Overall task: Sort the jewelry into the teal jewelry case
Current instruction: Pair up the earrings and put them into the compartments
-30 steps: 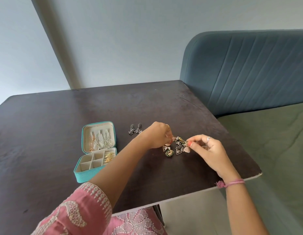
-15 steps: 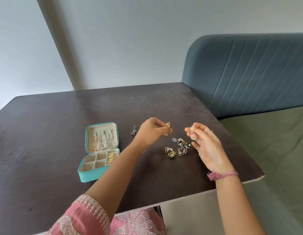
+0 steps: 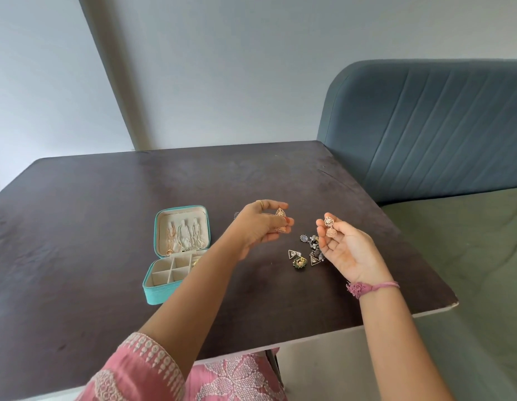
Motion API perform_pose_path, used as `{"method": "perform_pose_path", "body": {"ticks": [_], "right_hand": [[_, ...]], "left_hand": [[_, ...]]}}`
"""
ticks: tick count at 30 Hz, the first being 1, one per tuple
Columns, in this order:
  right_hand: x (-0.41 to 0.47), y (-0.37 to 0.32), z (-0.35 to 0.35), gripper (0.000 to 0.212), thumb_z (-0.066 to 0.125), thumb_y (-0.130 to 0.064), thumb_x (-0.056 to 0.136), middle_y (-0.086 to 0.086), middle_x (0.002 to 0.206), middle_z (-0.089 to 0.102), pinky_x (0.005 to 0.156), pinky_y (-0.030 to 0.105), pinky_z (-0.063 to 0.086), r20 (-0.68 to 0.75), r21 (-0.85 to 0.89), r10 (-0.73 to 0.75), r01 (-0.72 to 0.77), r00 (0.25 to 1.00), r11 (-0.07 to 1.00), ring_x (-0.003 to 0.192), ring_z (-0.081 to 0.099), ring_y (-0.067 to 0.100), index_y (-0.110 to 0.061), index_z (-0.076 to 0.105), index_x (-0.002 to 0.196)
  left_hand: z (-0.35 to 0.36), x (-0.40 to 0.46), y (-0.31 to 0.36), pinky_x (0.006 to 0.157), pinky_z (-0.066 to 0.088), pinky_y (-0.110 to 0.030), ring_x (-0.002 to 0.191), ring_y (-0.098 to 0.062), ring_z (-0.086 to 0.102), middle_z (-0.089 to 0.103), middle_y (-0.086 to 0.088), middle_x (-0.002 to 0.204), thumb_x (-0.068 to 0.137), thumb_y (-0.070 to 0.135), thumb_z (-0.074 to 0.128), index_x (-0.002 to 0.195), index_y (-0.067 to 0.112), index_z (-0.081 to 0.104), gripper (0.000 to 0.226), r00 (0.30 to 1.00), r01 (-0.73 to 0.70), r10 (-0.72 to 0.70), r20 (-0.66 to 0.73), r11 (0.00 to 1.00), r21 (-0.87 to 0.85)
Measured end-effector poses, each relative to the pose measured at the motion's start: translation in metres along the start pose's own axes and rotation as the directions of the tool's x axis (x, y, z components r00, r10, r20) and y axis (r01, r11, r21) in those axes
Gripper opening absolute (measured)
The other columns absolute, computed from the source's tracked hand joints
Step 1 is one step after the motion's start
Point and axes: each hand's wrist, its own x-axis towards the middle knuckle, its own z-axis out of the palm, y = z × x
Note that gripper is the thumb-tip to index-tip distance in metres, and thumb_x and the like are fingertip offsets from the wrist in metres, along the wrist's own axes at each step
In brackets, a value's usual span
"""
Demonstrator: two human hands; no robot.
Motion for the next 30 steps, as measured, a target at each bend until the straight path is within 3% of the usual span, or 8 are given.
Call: {"method": "perform_pose_path", "body": {"ticks": [8, 15, 18, 23, 30], "right_hand": [[-0.002, -0.001, 0.002, 0.022, 0.042, -0.005, 0.1, 0.015, 0.093, 0.066, 0.062, 0.019, 0.056, 0.004, -0.027, 0.026, -0.026, 1.0, 0.999, 0.081, 0.065, 0.016, 0.004, 0.061, 0.106], [-0.004, 0.002, 0.005, 0.024, 0.043, -0.014, 0.102, 0.013, 0.087, 0.065, 0.056, 0.015, 0.053, 0.045, -0.098, -0.045, 0.049, 0.998, 0.994, 0.072, 0.059, 0.011, -0.001, 0.062, 0.103], [-0.007, 0.003, 0.008, 0.019, 0.051, -0.02, 0.099, 0.01, 0.081, 0.068, 0.055, 0.016, 0.052, 0.055, -0.116, -0.085, 0.091, 0.995, 0.989, 0.063, 0.059, 0.007, -0.005, 0.063, 0.103], [-0.011, -0.001, 0.008, 0.02, 0.058, -0.024, 0.094, 0.009, 0.084, 0.07, 0.057, 0.015, 0.053, 0.051, -0.125, -0.17, 0.175, 0.984, 0.977, 0.062, 0.063, 0.005, -0.005, 0.062, 0.1], [-0.014, 0.0, 0.01, 0.017, 0.062, -0.022, 0.091, 0.005, 0.085, 0.067, 0.064, 0.017, 0.056, 0.031, -0.163, -0.23, 0.232, 0.973, 0.959, 0.071, 0.068, 0.008, -0.004, 0.065, 0.091]], "left_hand": [[-0.001, 0.001, -0.002, 0.073, 0.05, -0.022, 0.085, -0.013, 0.07, 0.074, -0.004, 0.099, 0.083, 0.008, 0.068, 0.114, 0.015, 0.06, 0.033, 0.999, 0.04, -0.04, 0.012, 0.999, 0.007], [0.013, 0.0, -0.003, 0.085, 0.052, -0.029, 0.079, -0.011, 0.068, 0.073, -0.002, 0.095, 0.087, 0.01, 0.064, 0.109, 0.014, 0.06, 0.022, 0.999, 0.011, -0.014, 0.041, 0.996, 0.083], [0.023, 0.001, -0.003, 0.08, 0.053, -0.027, 0.08, -0.011, 0.067, 0.072, -0.004, 0.092, 0.085, 0.014, 0.069, 0.105, 0.014, 0.062, 0.022, 0.997, -0.048, 0.042, 0.062, 0.994, 0.097], [0.029, 0.005, -0.003, 0.07, 0.054, -0.023, 0.077, -0.012, 0.068, 0.072, -0.007, 0.085, 0.079, 0.02, 0.077, 0.093, 0.02, 0.068, 0.017, 0.98, -0.185, 0.194, -0.046, 0.972, 0.143], [0.039, 0.007, -0.008, 0.078, 0.056, -0.029, 0.069, -0.007, 0.067, 0.074, 0.001, 0.078, 0.077, 0.03, 0.078, 0.087, 0.032, 0.067, 0.016, 0.944, -0.27, 0.315, -0.096, 0.908, 0.321]]}}
